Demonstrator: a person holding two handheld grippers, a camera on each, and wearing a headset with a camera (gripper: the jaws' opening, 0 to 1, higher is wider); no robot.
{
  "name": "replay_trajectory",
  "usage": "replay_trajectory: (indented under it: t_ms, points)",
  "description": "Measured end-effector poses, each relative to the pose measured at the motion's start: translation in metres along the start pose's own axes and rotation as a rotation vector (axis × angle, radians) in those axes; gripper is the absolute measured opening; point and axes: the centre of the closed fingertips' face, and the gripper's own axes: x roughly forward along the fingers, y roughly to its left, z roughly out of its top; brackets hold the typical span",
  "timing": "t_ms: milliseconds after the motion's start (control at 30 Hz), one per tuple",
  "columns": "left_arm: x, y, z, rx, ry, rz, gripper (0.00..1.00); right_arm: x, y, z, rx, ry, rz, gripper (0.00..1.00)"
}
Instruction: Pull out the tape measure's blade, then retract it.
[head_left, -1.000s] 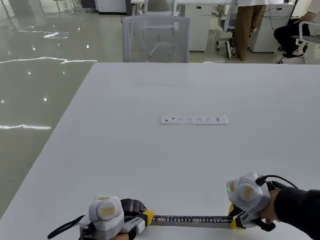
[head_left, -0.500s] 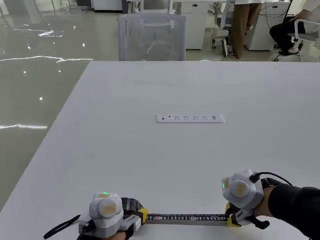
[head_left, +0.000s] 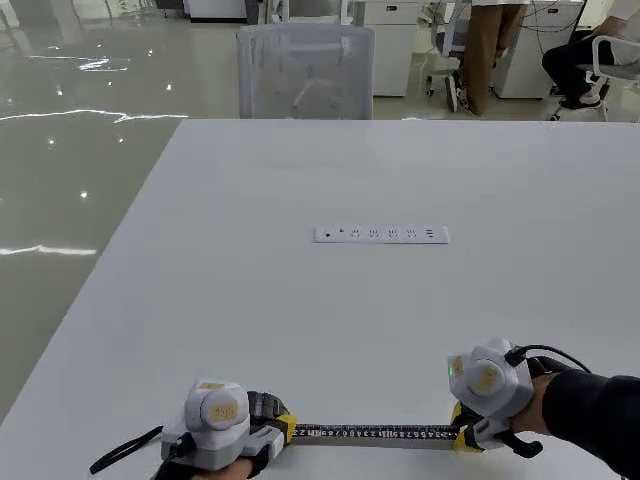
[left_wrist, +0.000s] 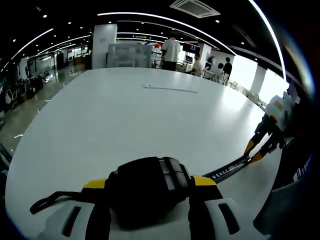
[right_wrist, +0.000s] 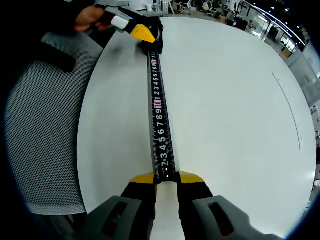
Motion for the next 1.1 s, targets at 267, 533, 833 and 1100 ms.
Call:
replay_trajectory:
  t_ms: [267, 533, 833, 1100]
  points:
    - [0.000, 0.000, 0.000, 0.007, 0.002, -0.006, 0.58, 0.002, 0.002, 0.009, -0.029, -0.012, 0.002, 0.12]
    - [0.000, 0.000, 0.001, 0.004, 0.003, -0.010, 0.58, 0.005, 0.003, 0.016, -0.037, -0.026, 0.003, 0.12]
    - [0.000, 0.000, 0.001, 0.001, 0.001, -0.014, 0.58, 0.007, 0.003, 0.023, -0.037, -0.035, 0.004, 0.12]
    - [0.000, 0.000, 0.001, -0.001, 0.002, -0.016, 0.59, 0.009, 0.003, 0.028, -0.042, -0.031, 0.004, 0.12]
